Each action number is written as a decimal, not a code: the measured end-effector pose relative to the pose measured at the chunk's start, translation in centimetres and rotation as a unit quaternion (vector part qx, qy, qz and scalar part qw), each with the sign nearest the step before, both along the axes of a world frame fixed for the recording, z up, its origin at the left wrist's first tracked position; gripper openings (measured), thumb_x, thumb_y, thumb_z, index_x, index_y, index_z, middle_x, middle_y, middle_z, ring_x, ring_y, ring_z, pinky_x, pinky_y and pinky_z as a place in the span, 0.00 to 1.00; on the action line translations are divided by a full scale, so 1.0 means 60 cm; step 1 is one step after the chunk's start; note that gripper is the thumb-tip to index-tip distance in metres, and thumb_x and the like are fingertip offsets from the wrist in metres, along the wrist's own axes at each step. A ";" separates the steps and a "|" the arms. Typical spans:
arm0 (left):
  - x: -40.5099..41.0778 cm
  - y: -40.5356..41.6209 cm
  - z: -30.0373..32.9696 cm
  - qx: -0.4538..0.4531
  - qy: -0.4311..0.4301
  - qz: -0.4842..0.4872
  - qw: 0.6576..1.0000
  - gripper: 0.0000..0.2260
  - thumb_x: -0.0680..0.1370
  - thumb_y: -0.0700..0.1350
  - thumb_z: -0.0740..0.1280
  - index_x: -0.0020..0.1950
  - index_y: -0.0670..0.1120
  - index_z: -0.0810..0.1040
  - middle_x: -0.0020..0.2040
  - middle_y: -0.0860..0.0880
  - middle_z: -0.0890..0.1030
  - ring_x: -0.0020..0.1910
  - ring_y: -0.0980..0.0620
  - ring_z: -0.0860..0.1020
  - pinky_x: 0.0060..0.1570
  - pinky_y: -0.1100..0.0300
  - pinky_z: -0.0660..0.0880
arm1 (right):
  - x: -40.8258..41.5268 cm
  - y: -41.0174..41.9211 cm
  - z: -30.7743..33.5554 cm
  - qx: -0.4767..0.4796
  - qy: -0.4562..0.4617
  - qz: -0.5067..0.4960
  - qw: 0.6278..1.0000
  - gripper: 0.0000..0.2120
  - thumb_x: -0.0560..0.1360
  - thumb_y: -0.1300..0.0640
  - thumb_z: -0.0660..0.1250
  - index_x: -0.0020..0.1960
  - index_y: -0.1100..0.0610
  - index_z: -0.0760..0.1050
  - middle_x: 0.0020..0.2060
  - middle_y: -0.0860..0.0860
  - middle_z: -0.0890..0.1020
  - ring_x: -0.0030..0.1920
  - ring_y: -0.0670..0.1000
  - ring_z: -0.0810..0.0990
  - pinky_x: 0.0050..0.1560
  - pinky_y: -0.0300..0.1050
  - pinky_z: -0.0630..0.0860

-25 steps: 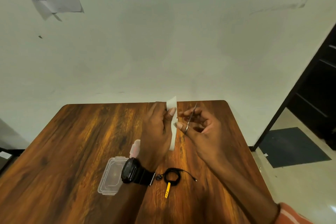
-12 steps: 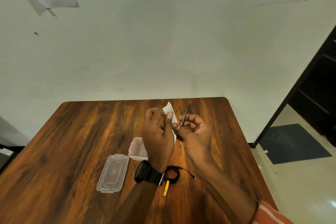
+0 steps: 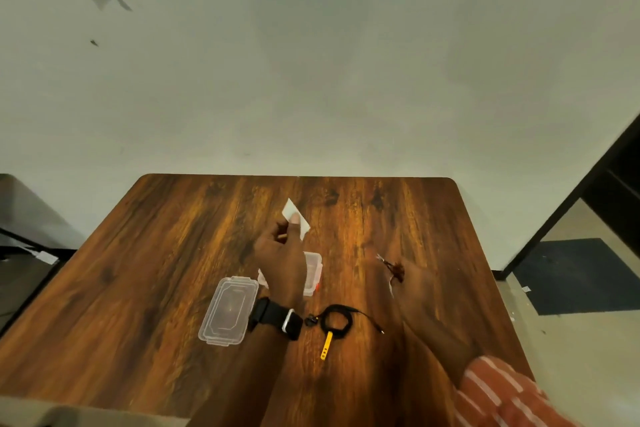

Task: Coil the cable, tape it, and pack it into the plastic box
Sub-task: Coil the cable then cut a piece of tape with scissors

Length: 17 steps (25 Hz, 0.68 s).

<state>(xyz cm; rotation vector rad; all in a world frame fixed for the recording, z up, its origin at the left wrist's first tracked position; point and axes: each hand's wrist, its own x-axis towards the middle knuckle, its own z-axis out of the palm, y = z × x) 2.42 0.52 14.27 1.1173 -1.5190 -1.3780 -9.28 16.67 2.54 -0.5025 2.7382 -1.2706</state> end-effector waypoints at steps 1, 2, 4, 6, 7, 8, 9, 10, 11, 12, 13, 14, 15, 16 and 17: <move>0.006 0.008 -0.015 0.000 -0.015 -0.018 1.000 0.02 0.79 0.47 0.68 0.46 0.53 0.79 0.47 0.51 0.83 0.49 0.49 0.83 0.47 0.53 0.81 | -0.016 0.008 -0.021 0.056 -0.001 0.018 0.998 0.06 0.74 0.66 0.67 0.42 0.56 0.79 0.39 0.54 0.83 0.42 0.55 0.83 0.42 0.52 0.79; 0.012 0.014 -0.026 -0.003 -0.026 -0.032 0.999 0.01 0.79 0.47 0.69 0.47 0.53 0.80 0.47 0.52 0.83 0.48 0.50 0.83 0.48 0.52 0.82 | -0.030 0.011 -0.038 0.100 -0.015 0.039 0.994 0.05 0.75 0.65 0.66 0.45 0.58 0.80 0.42 0.56 0.84 0.45 0.58 0.83 0.46 0.55 0.79; 0.022 0.023 -0.042 -0.024 -0.048 -0.048 0.997 0.03 0.78 0.47 0.70 0.49 0.50 0.81 0.48 0.50 0.84 0.48 0.51 0.83 0.47 0.55 0.82 | -0.049 0.008 -0.063 0.145 -0.064 0.055 0.986 0.06 0.76 0.60 0.68 0.51 0.59 0.81 0.47 0.57 0.85 0.50 0.59 0.83 0.52 0.56 0.79; 0.030 0.026 -0.053 -0.042 -0.064 -0.058 0.995 0.01 0.78 0.46 0.69 0.48 0.51 0.81 0.46 0.51 0.84 0.47 0.53 0.83 0.47 0.54 0.82 | -0.057 -0.002 -0.079 0.124 -0.136 0.050 0.982 0.13 0.73 0.57 0.74 0.56 0.58 0.80 0.49 0.56 0.85 0.52 0.59 0.83 0.56 0.57 0.78; 0.034 0.026 -0.056 -0.047 -0.069 -0.061 0.995 0.01 0.78 0.46 0.69 0.48 0.51 0.81 0.45 0.52 0.84 0.46 0.53 0.82 0.48 0.52 0.82 | -0.060 -0.005 -0.081 0.090 -0.167 0.043 0.981 0.16 0.72 0.58 0.75 0.58 0.60 0.79 0.50 0.57 0.84 0.53 0.59 0.82 0.57 0.57 0.78; 0.036 0.025 -0.059 -0.050 -0.072 -0.066 0.994 0.02 0.78 0.45 0.69 0.47 0.51 0.81 0.45 0.54 0.84 0.46 0.54 0.82 0.49 0.51 0.82 | -0.063 -0.004 -0.080 0.063 -0.182 0.035 0.981 0.18 0.71 0.59 0.76 0.58 0.61 0.78 0.50 0.58 0.84 0.52 0.60 0.82 0.56 0.56 0.78; 0.038 0.024 -0.062 -0.050 -0.074 -0.071 0.993 0.02 0.78 0.45 0.69 0.46 0.51 0.81 0.44 0.55 0.83 0.47 0.54 0.82 0.50 0.50 0.82 | -0.069 0.000 -0.078 0.053 -0.179 0.034 0.982 0.18 0.71 0.59 0.77 0.58 0.62 0.77 0.50 0.59 0.84 0.52 0.60 0.82 0.55 0.54 0.78; 0.039 0.024 -0.065 -0.052 -0.076 -0.076 0.993 0.02 0.78 0.45 0.69 0.47 0.50 0.82 0.45 0.55 0.83 0.47 0.54 0.82 0.50 0.50 0.82 | -0.077 0.006 -0.076 0.074 -0.150 0.041 0.985 0.18 0.71 0.58 0.76 0.57 0.62 0.77 0.49 0.59 0.84 0.51 0.61 0.82 0.54 0.53 0.78; 0.039 0.025 -0.068 -0.054 -0.081 -0.078 0.992 0.03 0.78 0.44 0.69 0.48 0.47 0.83 0.45 0.54 0.83 0.47 0.54 0.82 0.50 0.50 0.81 | -0.085 0.014 -0.071 0.102 -0.128 0.050 0.985 0.16 0.72 0.57 0.74 0.57 0.62 0.78 0.50 0.59 0.84 0.51 0.61 0.82 0.53 0.51 0.77; 0.039 0.026 -0.070 -0.055 -0.087 -0.081 0.991 0.05 0.78 0.44 0.69 0.50 0.45 0.84 0.46 0.53 0.84 0.47 0.54 0.82 0.50 0.50 0.81 | -0.091 0.021 -0.063 0.121 -0.114 0.045 0.985 0.14 0.73 0.56 0.73 0.56 0.61 0.79 0.50 0.59 0.84 0.52 0.61 0.82 0.52 0.50 0.77; 0.037 0.025 -0.072 -0.055 -0.092 -0.085 0.991 0.06 0.79 0.44 0.69 0.51 0.44 0.84 0.45 0.53 0.84 0.47 0.54 0.82 0.50 0.51 0.81 | -0.094 0.028 -0.054 0.127 -0.108 0.034 0.985 0.12 0.74 0.56 0.72 0.56 0.60 0.80 0.50 0.59 0.84 0.51 0.61 0.82 0.50 0.49 0.76; 0.033 0.025 -0.076 -0.053 -0.094 -0.092 0.990 0.06 0.78 0.44 0.69 0.50 0.44 0.84 0.45 0.54 0.83 0.46 0.55 0.81 0.49 0.53 0.81 | -0.094 0.037 -0.051 0.133 -0.105 0.027 0.985 0.11 0.74 0.57 0.71 0.55 0.60 0.79 0.50 0.59 0.84 0.51 0.61 0.82 0.48 0.48 0.75; 0.031 0.024 -0.079 -0.049 -0.091 -0.099 0.990 0.05 0.78 0.44 0.69 0.49 0.44 0.84 0.44 0.55 0.83 0.45 0.57 0.81 0.48 0.56 0.80 | -0.088 0.046 -0.053 0.149 -0.098 0.036 0.983 0.11 0.74 0.57 0.70 0.56 0.59 0.78 0.49 0.59 0.83 0.51 0.61 0.82 0.47 0.48 0.75; 0.026 0.025 -0.082 -0.041 -0.085 -0.110 0.989 0.04 0.78 0.44 0.70 0.48 0.45 0.84 0.43 0.55 0.83 0.44 0.58 0.81 0.46 0.59 0.79 | -0.078 0.058 -0.061 0.178 -0.090 0.062 0.978 0.11 0.75 0.57 0.69 0.56 0.58 0.77 0.50 0.58 0.82 0.51 0.61 0.82 0.47 0.48 0.75; 0.022 0.027 -0.083 -0.033 -0.079 -0.121 0.989 0.04 0.78 0.44 0.70 0.46 0.46 0.84 0.42 0.56 0.83 0.43 0.59 0.81 0.44 0.63 0.78 | -0.066 0.071 -0.074 0.207 -0.083 0.093 0.970 0.11 0.75 0.57 0.68 0.57 0.57 0.77 0.51 0.57 0.81 0.51 0.60 0.82 0.48 0.48 0.76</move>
